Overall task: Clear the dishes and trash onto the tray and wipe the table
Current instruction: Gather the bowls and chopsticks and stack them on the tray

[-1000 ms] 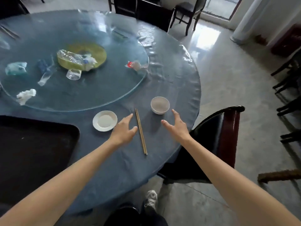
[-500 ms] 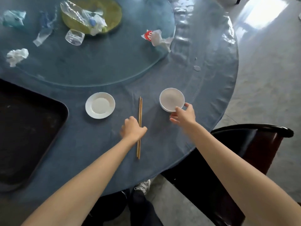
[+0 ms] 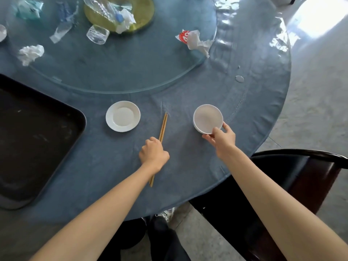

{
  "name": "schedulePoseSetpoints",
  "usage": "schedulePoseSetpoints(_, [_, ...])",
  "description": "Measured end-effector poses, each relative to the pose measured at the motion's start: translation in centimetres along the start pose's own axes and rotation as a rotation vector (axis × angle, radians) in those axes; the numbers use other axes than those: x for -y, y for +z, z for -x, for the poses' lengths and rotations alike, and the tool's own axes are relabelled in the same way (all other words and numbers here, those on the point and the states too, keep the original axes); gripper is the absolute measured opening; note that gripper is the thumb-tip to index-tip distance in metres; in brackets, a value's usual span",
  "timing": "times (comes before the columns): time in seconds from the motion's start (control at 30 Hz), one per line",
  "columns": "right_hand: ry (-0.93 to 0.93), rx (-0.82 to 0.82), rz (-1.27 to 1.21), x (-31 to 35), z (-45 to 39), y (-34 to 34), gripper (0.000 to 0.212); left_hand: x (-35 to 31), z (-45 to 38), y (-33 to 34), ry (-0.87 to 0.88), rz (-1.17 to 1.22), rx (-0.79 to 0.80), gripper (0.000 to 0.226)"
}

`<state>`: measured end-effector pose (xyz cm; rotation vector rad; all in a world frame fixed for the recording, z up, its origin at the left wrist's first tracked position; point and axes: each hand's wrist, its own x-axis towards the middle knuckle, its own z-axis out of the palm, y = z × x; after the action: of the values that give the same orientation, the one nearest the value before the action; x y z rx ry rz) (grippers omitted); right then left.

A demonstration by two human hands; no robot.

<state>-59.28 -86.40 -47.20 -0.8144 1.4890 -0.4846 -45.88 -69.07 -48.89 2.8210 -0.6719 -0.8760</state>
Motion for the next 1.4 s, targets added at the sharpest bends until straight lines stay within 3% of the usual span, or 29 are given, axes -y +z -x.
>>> schedulePoseSetpoints(0.27, [-0.035, 0.081, 0.023, -2.1, 4.8, -0.2, 0.064, 4.0, 0.5, -1.3, -0.059, 0.260, 0.148, 0.031])
schedulePoseSetpoints(0.37, [-0.034, 0.118, 0.007, -2.9, 7.5, 0.6, 0.061, 6.0, 1.8, -2.6, -0.052, 0.667, 0.260, 0.017])
schedulePoseSetpoints(0.5, [-0.022, 0.155, 0.072, -4.3, 11.3, 2.4, 0.066, 10.1, 4.9, -5.0, -0.092, 1.056, 0.356, 0.023])
schedulePoseSetpoints(0.8, [-0.077, 0.368, 0.169, -9.7, 22.7, 9.6, 0.062, 26.2, 10.8, -11.0, -0.105, 1.222, 0.124, 0.023])
schedulePoseSetpoints(1.1, [-0.135, 0.495, 0.210, -18.7, 37.0, 20.5, 0.056, 45.2, 16.2, -15.4, -0.088, 1.339, 0.019, 0.024])
schedulePoseSetpoints(1.4, [-0.131, 0.672, 0.361, -26.4, 50.1, 31.1, 0.043, 63.7, 22.1, -18.8, -0.181, 1.338, -0.089, 0.029])
